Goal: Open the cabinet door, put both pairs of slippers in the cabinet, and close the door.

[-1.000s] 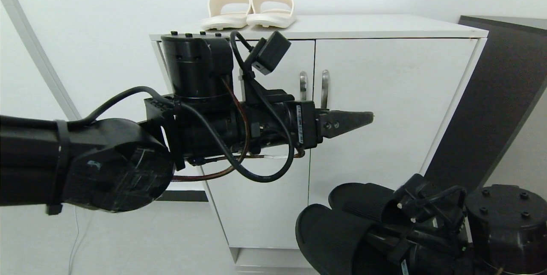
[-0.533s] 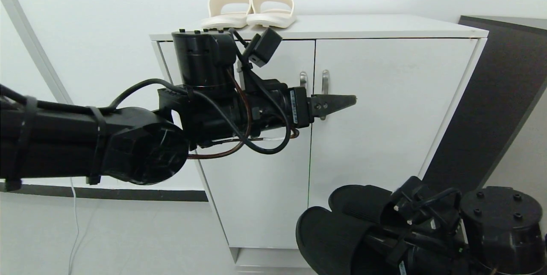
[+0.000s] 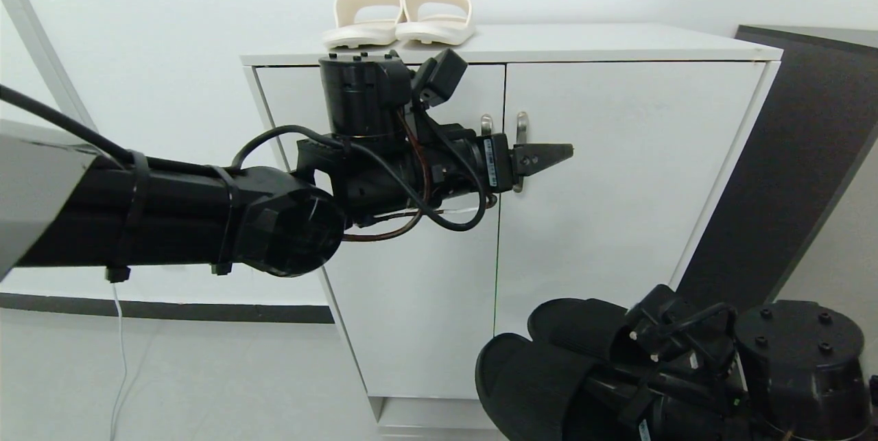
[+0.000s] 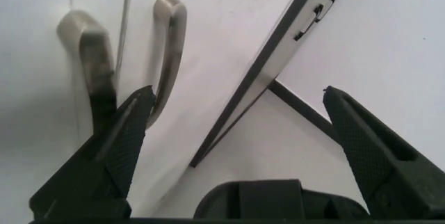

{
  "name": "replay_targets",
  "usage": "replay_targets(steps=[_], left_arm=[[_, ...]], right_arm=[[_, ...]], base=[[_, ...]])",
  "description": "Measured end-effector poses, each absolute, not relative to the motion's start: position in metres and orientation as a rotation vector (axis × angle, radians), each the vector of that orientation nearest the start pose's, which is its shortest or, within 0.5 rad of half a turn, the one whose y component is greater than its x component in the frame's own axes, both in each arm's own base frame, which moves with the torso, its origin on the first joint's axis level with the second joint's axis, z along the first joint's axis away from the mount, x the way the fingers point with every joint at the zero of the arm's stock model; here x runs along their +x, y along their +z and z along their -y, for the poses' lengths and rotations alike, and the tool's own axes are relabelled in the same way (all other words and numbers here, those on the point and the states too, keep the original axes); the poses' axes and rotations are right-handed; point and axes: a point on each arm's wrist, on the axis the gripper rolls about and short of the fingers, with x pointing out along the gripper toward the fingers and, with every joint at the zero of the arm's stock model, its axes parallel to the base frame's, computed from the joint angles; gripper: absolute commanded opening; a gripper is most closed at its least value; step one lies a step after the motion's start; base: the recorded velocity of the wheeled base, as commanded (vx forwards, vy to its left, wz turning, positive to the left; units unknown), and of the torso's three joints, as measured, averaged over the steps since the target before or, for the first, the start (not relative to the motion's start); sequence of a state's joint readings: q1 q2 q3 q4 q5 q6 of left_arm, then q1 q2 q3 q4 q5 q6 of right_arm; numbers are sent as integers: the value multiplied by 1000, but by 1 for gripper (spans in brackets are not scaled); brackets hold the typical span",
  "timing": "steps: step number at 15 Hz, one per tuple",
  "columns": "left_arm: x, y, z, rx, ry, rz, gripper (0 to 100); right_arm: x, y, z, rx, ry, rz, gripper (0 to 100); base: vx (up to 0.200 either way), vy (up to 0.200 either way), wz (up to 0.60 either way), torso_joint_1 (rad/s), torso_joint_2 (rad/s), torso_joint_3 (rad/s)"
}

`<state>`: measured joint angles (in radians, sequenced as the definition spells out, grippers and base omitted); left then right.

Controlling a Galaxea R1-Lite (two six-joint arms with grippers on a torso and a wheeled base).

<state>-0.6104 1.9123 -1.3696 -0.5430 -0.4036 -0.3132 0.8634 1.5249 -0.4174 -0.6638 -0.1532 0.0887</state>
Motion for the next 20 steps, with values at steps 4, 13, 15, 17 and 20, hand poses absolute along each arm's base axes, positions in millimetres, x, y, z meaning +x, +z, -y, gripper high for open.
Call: replay_targets(steps=[4, 13, 15, 17, 20], left_arm=[[322, 255, 236, -284, -995, -178, 100], [323, 250, 238, -282, -995, -203, 0], [321, 251, 237, -281, -997, -206, 0], [319, 251, 235, -281, -997, -208, 0], [314, 251, 232, -279, -992, -231, 0]], right_arm=[[149, 133, -168, -136, 677, -426, 0], [149, 133, -168, -138, 679, -426, 0], [148, 133, -168, -138, 681, -426, 0], [148, 133, -168, -138, 680, -426, 0], [149, 133, -168, -138, 678, -426, 0]], base=[[0, 0, 0, 0, 0, 0], [0, 0, 0, 0, 0, 0], [0, 0, 0, 0, 0, 0], [0, 0, 0, 0, 0, 0], [0, 0, 0, 0, 0, 0]])
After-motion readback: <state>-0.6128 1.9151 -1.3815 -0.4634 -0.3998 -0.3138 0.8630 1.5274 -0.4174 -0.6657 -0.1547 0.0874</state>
